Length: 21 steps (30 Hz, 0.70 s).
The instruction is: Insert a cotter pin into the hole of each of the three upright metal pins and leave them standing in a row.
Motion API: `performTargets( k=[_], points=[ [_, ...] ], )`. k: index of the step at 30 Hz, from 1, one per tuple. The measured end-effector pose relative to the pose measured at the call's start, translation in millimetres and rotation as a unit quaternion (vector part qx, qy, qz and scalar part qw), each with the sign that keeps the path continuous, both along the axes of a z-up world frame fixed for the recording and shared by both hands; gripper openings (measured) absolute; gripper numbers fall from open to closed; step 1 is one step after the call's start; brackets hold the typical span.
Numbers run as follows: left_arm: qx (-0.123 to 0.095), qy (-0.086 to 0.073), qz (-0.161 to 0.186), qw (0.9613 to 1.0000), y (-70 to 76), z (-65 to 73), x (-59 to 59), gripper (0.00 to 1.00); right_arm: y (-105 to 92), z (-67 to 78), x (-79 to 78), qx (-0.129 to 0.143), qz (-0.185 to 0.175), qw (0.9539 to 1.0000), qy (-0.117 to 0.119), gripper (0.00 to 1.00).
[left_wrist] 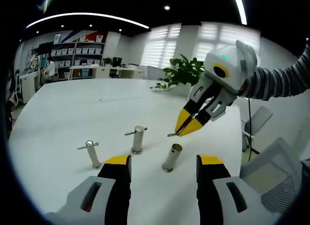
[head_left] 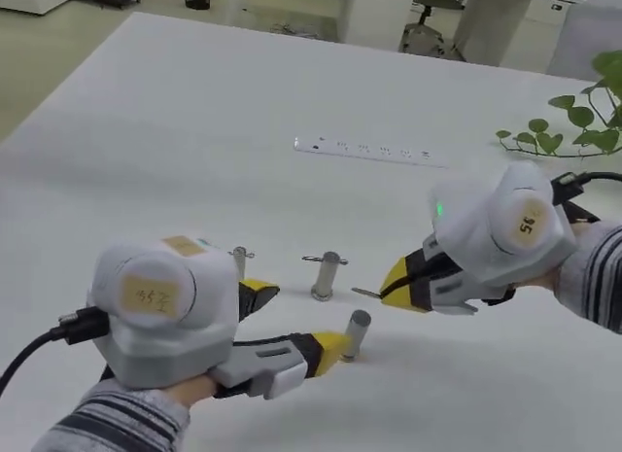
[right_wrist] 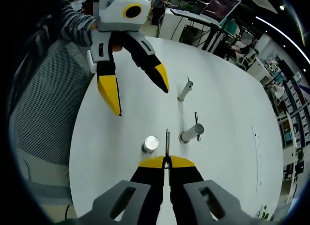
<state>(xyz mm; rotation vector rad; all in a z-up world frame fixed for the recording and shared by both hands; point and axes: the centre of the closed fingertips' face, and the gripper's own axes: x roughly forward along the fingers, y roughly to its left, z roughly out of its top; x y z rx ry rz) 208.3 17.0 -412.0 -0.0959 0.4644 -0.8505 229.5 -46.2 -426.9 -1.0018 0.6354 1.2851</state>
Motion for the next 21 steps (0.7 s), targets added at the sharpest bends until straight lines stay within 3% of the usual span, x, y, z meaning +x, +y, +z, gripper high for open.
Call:
performTargets(
  k=[5, 9, 11, 18, 21],
  points=[
    [-0.034, 0.008, -0.001, 0.9994, -3.5, 5.9, -1.0, 0.39, 8.4, -0.1, -10.8, 0.003, 0.015, 0.9999, 0.0, 0.0],
    [-0.061, 0.025, 0.0, 0.9978, -5.7, 7.8, -2.4, 0.3, 13.4, -0.3, -17.9, 0.005, 0.026, 0.9996, -0.001, 0.0],
    [-0.08, 0.038, 0.002, 0.996, -6.8, 8.5, -2.9, 0.27, 15.9, 0.3, -21.6, 0.007, 0.033, 0.9994, -0.001, 0.0],
    [-0.114, 0.067, 0.006, 0.9912, -8.4, 9.2, -4.7, 0.18, 23.5, 3.8, -28.5, 0.017, 0.043, 0.9989, -0.002, 0.0],
    [-0.134, 0.091, 0.005, 0.9868, -10.4, 8.1, -7.2, 0.13, 26.8, 5.8, -30.9, 0.02, 0.048, 0.9986, -0.004, 0.0]
  ],
)
